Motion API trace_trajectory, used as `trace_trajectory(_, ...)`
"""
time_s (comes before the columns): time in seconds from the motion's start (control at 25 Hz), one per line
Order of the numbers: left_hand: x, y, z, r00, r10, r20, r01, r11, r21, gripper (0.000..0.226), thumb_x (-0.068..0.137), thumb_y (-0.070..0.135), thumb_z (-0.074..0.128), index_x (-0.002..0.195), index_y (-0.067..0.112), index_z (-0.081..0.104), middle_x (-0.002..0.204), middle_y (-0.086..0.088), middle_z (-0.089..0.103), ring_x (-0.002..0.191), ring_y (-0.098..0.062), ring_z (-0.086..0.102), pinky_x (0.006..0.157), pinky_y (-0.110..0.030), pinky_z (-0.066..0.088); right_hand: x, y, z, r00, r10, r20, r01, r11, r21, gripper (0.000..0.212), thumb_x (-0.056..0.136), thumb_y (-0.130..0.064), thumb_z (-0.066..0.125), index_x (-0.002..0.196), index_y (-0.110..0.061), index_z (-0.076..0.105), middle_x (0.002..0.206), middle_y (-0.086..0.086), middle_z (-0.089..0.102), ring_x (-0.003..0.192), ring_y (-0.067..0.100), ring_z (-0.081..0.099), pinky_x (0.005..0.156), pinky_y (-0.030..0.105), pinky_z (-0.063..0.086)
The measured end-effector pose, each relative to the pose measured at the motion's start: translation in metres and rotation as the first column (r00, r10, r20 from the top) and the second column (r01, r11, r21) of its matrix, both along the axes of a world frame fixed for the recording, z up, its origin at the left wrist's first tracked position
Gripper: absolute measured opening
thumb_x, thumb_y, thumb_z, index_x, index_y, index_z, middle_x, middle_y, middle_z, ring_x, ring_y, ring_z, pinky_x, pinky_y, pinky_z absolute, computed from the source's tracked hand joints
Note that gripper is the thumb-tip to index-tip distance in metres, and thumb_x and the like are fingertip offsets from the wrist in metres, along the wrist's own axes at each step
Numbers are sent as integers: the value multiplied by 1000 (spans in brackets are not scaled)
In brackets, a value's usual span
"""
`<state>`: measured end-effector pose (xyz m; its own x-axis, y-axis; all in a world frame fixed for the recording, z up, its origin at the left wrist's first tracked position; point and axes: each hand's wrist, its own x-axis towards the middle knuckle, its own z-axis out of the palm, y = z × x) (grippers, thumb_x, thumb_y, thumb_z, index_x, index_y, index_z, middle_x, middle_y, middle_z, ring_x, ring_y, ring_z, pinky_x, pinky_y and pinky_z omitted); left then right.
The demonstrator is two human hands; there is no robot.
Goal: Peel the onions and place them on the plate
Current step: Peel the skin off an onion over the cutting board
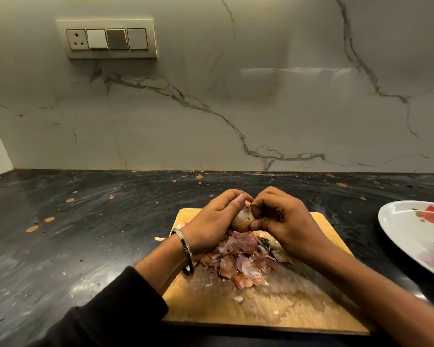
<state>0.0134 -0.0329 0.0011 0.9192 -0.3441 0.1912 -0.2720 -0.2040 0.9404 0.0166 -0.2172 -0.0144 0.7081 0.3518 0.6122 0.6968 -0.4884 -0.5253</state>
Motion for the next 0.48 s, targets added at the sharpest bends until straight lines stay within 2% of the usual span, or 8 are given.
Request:
trace_trajectory(0.08,1,0,-2,999,5,-38,-7,999,-50,30,105,28,38,119,14,60,111,-14,61,93,-22,59,86,-39,53,0,1,-2,1000,2,23,-2,1000,30,30,72,11,78,78,-14,63,86,-5,57,79,7,57,68,11,45)
trace_trajectory(0.12,2,0,-2,996,5,-85,-13,995,-96,31,105,30,38,118,14,61,106,-12,61,86,-20,58,76,-36,53,0,2,-2,999,-8,49,6,999,50,29,72,10,78,78,-14,63,86,-5,58,80,8,57,68,12,45)
trace_trajectory(0.2,1,0,-1,980,2,-197,-39,982,-183,33,105,34,38,118,16,62,95,-11,61,67,-16,53,55,-26,44,0,4,-2,994,-36,101,25,994,102,28,74,7,78,79,-15,63,86,-5,59,80,11,57,67,16,46)
trace_trajectory(0.24,0,0,0,969,-5,-247,-52,973,-224,34,105,35,37,119,17,62,92,-11,61,61,-14,50,50,-23,39,-1,4,-2,992,-46,118,31,991,128,29,74,8,78,80,-15,62,86,-5,59,80,12,57,67,19,47)
trace_trajectory(0.4,0,1,3,940,-49,-339,-78,933,-351,36,106,35,35,123,13,59,87,-9,61,57,-12,47,47,-21,36,-3,6,-3,986,-78,149,55,986,158,26,78,8,76,84,-12,61,86,-4,60,80,16,58,66,33,51)
trace_trajectory(0.48,0,1,4,938,-42,-344,-88,931,-355,38,106,35,35,125,10,57,86,-10,59,56,-13,46,45,-21,35,-5,8,-3,989,-86,124,66,986,152,26,78,0,80,89,-15,62,85,-8,61,78,12,58,64,30,50)
